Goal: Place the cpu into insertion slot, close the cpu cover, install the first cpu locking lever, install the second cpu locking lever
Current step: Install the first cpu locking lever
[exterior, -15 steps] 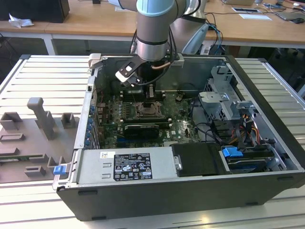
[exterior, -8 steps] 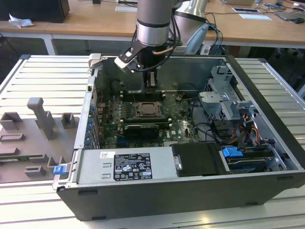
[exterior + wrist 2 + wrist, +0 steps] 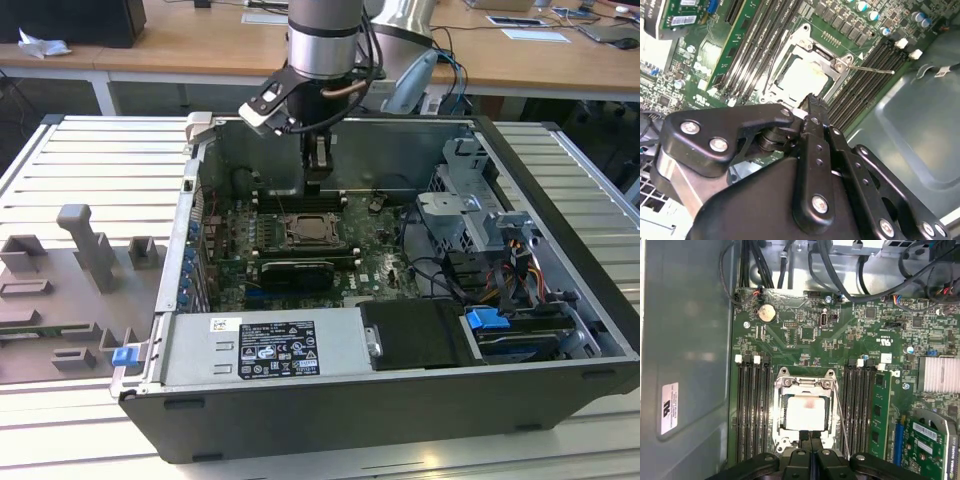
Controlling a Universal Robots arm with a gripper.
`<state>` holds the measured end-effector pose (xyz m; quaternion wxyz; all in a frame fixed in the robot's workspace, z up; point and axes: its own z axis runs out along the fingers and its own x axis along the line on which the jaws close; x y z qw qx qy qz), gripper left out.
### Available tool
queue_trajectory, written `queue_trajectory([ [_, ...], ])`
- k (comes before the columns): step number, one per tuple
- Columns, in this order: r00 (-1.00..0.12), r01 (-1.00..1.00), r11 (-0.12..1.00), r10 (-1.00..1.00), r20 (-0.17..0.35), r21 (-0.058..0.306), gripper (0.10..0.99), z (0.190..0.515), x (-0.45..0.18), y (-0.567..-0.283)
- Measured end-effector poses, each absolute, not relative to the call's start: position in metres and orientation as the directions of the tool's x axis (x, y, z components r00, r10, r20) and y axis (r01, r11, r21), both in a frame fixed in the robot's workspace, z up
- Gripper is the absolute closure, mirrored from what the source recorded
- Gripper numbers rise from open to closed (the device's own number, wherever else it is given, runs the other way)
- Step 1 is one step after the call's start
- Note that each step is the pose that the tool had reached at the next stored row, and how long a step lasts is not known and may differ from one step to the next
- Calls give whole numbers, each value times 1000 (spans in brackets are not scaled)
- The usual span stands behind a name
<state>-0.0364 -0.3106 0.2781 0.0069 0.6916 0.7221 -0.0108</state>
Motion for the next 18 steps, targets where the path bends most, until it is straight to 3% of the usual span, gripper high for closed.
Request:
queue_trajectory([
  [2, -55, 998, 55, 998, -27, -6, 980, 278, -36, -311],
  [6, -214, 977, 214, 976, -28, -6, 980, 277, -36, -311],
  [14, -349, 937, 349, 937, -28, -6, 980, 277, -37, -311],
  [18, -470, 883, 470, 882, -28, -6, 980, 277, -37, -311],
])
